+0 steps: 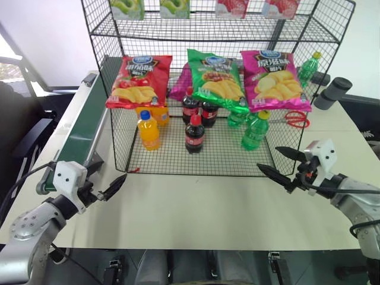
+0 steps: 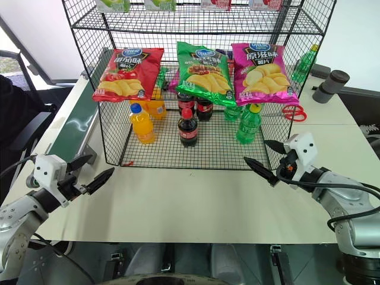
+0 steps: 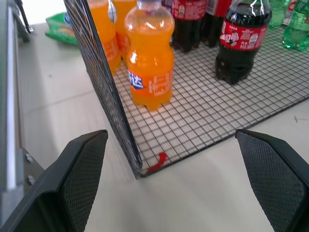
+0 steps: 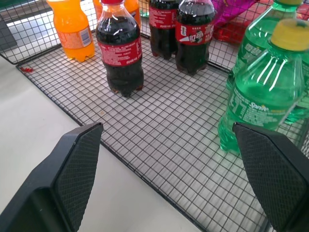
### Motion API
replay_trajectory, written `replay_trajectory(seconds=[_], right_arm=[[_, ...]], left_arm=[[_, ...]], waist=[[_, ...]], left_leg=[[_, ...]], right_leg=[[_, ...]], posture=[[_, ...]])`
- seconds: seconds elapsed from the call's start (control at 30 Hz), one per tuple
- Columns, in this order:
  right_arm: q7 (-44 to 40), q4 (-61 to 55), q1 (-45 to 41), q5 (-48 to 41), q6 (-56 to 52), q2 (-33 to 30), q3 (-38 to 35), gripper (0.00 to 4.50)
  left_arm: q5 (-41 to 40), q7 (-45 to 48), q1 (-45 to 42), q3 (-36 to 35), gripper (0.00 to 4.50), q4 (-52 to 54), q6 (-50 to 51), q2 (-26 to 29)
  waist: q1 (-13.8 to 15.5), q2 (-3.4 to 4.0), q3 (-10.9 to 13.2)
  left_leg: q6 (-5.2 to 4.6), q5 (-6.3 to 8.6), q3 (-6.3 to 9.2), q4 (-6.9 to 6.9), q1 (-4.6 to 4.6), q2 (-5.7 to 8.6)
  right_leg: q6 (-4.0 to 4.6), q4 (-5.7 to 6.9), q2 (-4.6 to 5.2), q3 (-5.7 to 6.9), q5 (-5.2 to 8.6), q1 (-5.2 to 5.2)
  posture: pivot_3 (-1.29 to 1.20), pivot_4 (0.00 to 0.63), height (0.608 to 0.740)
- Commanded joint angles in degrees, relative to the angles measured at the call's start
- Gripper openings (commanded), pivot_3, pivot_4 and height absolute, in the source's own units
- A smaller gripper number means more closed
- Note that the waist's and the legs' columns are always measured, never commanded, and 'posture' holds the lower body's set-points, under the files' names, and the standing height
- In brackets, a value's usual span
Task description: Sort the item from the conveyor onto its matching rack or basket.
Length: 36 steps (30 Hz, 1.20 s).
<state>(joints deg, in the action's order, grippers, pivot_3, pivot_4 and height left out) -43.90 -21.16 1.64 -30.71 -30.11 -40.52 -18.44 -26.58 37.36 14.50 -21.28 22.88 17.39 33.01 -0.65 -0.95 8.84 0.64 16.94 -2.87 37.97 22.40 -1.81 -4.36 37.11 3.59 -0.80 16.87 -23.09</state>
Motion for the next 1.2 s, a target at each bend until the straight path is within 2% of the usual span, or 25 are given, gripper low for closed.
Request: replay_trajectory(seconds=[0.03,0.63,1.2], right_arm=[[0.0,-1.4,-0.6,-0.3,0.7,-0.3,-0.2,4.47],[-5.3,8.6,3.1,3.3,12.8,1.8,0.1,4.47],[-4.2,9.0,1.8,3.9,13.9,2.9,2.9,4.47]], left_arm=[[0.7,-0.1,-0.6,0.4,4.50,1.2,-2.2,-0.5],[-1.0,-0.8,-1.8,2.5,4.50,1.8,3.0,-0.7],[0.1,-3.2,-1.6,3.9,4.50,2.4,3.8,-2.0]], waist=[[0.0,0.00,0.0],[-0.1,0.00,0.0],[-0.1,0.00,0.0]], left_leg=[[0.00,0.00,0.00,0.00,0.00,0.00],[-0.01,-0.01,-0.01,0.01,-0.03,0.01],[-0.01,-0.01,-0.02,0.04,-0.03,0.03]], right_leg=[[0.00,0.00,0.00,0.00,0.00,0.00],[-0.10,0.06,-0.06,0.01,-0.05,0.01],[-0.21,0.08,-0.09,0.01,-0.11,0.02]], posture=[[0.00,0.150,0.740],[0.00,0.150,0.740],[0.00,0.150,0.740]])
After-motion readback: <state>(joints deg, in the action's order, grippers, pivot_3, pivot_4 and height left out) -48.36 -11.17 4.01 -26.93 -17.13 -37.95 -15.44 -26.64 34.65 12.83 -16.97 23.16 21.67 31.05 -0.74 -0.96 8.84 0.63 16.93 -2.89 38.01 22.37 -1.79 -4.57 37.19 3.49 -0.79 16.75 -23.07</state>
